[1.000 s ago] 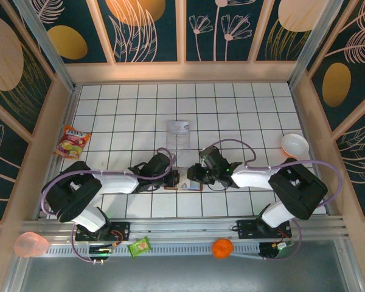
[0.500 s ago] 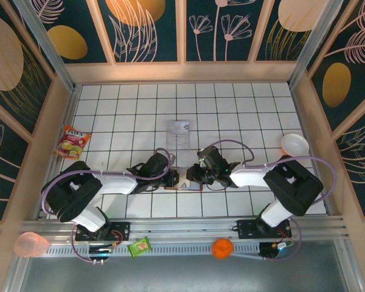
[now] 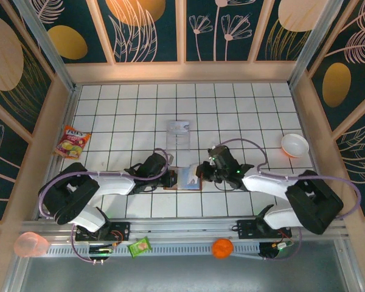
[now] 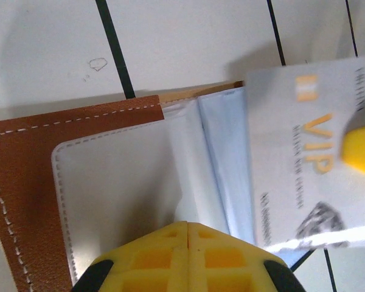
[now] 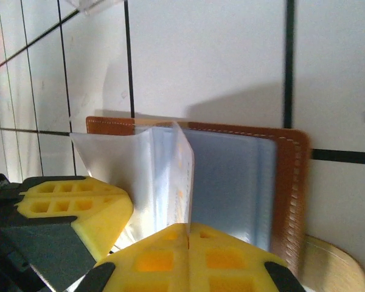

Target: Take the credit cards out of the card holder

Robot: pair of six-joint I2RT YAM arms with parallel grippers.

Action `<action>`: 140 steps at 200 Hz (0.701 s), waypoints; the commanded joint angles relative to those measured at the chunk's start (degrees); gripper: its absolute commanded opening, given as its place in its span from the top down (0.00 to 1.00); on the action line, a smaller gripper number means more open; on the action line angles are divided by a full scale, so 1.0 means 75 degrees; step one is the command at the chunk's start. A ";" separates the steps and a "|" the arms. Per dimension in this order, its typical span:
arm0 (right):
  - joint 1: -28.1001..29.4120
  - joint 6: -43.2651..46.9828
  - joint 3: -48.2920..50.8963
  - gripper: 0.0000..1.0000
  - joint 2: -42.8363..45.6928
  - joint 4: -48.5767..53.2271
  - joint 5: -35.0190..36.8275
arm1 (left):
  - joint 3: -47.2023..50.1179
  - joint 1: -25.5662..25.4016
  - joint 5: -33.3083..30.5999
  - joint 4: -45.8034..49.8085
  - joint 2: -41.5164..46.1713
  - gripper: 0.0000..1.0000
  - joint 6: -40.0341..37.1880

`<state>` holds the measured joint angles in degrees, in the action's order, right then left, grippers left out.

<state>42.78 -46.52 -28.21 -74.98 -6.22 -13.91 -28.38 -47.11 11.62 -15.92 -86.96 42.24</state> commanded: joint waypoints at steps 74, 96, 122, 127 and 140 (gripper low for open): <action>-0.0107 0.5578 -0.3780 1.00 -0.0421 0.2802 0.0990 | 0.0224 0.0469 -0.0716 0.1321 0.2570 0.01 0.0028; -0.0162 0.6905 -0.4792 1.00 -0.1049 0.3394 0.1011 | 0.0426 0.0495 -0.1059 0.1747 0.2975 0.01 0.0070; -0.0225 0.8288 -0.5781 1.00 -0.1762 0.3959 0.0843 | 0.0584 0.0500 -0.1233 0.2184 0.3437 0.01 0.0103; -0.0243 0.8533 -0.6000 1.00 -0.1893 0.4124 0.0783 | 0.0585 0.0503 -0.1260 0.2278 0.3514 0.01 0.0100; -0.0255 0.9156 -0.6710 1.00 -0.2319 0.4662 0.0728 | 0.0593 0.0502 -0.1357 0.2531 0.3693 0.01 0.0070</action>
<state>41.52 8.05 -70.98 -88.25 20.03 -7.75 -24.36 -43.79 3.88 -2.39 -61.76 42.70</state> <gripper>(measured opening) 0.052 0.988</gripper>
